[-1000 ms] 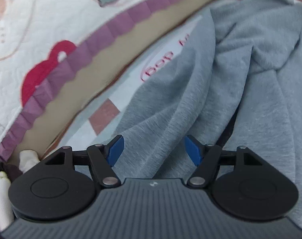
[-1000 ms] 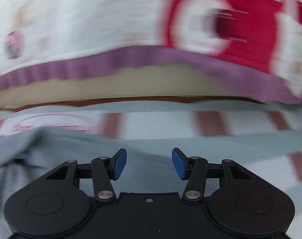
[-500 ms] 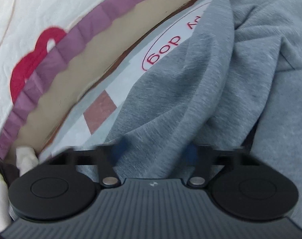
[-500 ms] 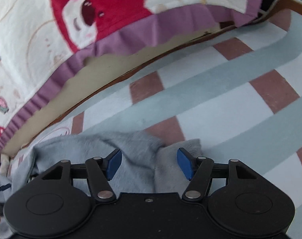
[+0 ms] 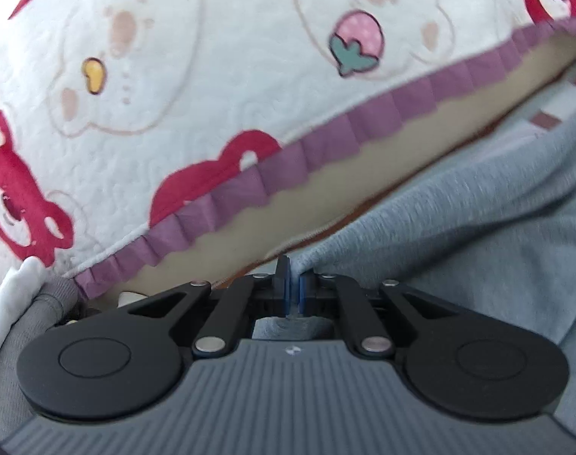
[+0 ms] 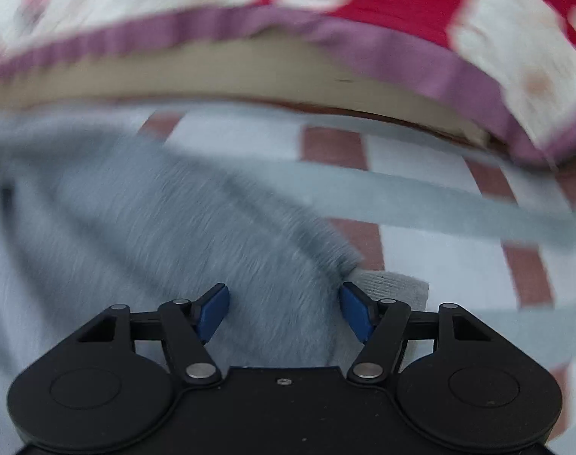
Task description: Fold clothes
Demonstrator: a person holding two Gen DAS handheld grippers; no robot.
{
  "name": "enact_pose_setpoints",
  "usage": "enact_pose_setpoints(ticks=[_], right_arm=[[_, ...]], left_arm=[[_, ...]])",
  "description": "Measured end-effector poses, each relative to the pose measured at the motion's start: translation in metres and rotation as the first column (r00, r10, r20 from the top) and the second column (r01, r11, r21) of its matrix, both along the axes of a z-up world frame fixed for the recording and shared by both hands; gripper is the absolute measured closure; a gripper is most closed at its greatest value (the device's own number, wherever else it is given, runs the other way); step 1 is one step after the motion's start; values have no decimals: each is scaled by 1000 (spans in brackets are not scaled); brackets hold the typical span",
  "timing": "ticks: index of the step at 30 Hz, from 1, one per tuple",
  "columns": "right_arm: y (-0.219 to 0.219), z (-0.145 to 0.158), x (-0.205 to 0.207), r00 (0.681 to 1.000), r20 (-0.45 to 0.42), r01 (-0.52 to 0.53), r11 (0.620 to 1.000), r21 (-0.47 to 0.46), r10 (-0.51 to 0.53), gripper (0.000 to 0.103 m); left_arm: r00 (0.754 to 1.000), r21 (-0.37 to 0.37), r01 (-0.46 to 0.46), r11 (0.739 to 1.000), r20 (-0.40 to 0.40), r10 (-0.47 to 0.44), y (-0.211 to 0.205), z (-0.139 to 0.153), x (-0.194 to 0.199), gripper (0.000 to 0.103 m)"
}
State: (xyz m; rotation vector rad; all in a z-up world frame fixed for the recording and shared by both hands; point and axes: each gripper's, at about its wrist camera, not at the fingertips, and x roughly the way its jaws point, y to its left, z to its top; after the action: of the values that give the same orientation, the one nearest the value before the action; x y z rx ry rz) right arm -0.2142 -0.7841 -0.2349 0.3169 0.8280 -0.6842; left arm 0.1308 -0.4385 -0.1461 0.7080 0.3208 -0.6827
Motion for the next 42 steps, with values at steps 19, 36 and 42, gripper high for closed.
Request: enact_pose_setpoints(ticks=[19,36,42], right_arm=[[9,83,-3,987,54,159,895,-417,-150,98],[108,98,35,976,214,-28,996,-86,46,55],[217,108,72,904,280,-343,939,22,324,55]], left_arm=[[966,-209,-185,960,144,217,-78,63,51,27],[900,-57,-313,948,-337,277,51,37,27,21],[852,-85,-366,927,-432,297,125,58,-16,21]])
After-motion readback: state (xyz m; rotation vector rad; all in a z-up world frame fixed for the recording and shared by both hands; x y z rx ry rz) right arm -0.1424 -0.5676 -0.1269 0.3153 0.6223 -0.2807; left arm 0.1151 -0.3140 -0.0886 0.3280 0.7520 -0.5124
